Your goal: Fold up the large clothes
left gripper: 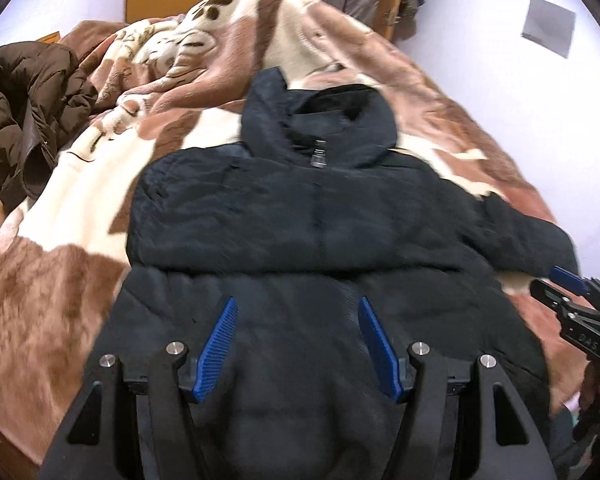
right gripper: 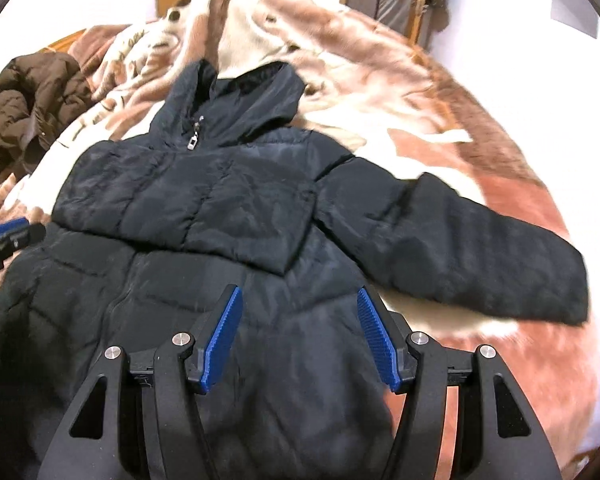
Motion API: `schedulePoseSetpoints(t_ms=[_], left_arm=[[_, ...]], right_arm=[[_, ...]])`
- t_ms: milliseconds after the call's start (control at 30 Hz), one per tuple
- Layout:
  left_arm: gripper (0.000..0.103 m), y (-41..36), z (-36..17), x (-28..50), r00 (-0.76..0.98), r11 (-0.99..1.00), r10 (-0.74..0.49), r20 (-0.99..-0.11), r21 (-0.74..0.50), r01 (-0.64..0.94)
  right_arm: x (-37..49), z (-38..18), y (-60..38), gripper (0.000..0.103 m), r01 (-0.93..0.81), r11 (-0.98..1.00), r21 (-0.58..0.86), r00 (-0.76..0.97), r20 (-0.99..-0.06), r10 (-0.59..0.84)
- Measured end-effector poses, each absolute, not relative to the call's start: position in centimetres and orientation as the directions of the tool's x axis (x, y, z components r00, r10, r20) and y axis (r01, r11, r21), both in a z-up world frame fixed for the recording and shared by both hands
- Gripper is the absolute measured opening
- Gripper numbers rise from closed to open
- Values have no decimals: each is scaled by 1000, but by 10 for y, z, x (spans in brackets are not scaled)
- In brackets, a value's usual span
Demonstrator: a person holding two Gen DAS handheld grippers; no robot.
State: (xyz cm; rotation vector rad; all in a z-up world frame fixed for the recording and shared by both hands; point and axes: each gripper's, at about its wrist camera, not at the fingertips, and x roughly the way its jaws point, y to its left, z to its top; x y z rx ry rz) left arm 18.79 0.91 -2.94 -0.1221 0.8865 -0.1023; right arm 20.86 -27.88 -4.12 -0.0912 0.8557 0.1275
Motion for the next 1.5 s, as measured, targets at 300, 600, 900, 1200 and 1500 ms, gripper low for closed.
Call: schedulePoseSetpoints(t_ms=[300, 600, 900, 1200, 1500], left_arm=[[65, -42, -6, 113, 619, 978, -207, -757, -184, 102], [65, -69, 5, 96, 614, 975, -221, -758, -168, 144], [65, -76, 0, 117, 600, 980, -199, -775, -147, 136], [65, -86, -12, 168, 595, 984, -174, -785, -116, 134], [65, -90, -33, 219, 584, 987, -156, -797, -105, 121]], right_arm=[[134, -20, -312, 60, -131, 991, 37, 662, -741, 115], [106, -20, -342, 60, -84, 993, 81, 658, -744, 117], [117, -29, -383, 60, 5, 996, 93, 662, -747, 67], [163, -62, -452, 60, 148, 975, 167, 631, -775, 37], [218, -107, -539, 60, 343, 907, 244, 574, -819, 3]])
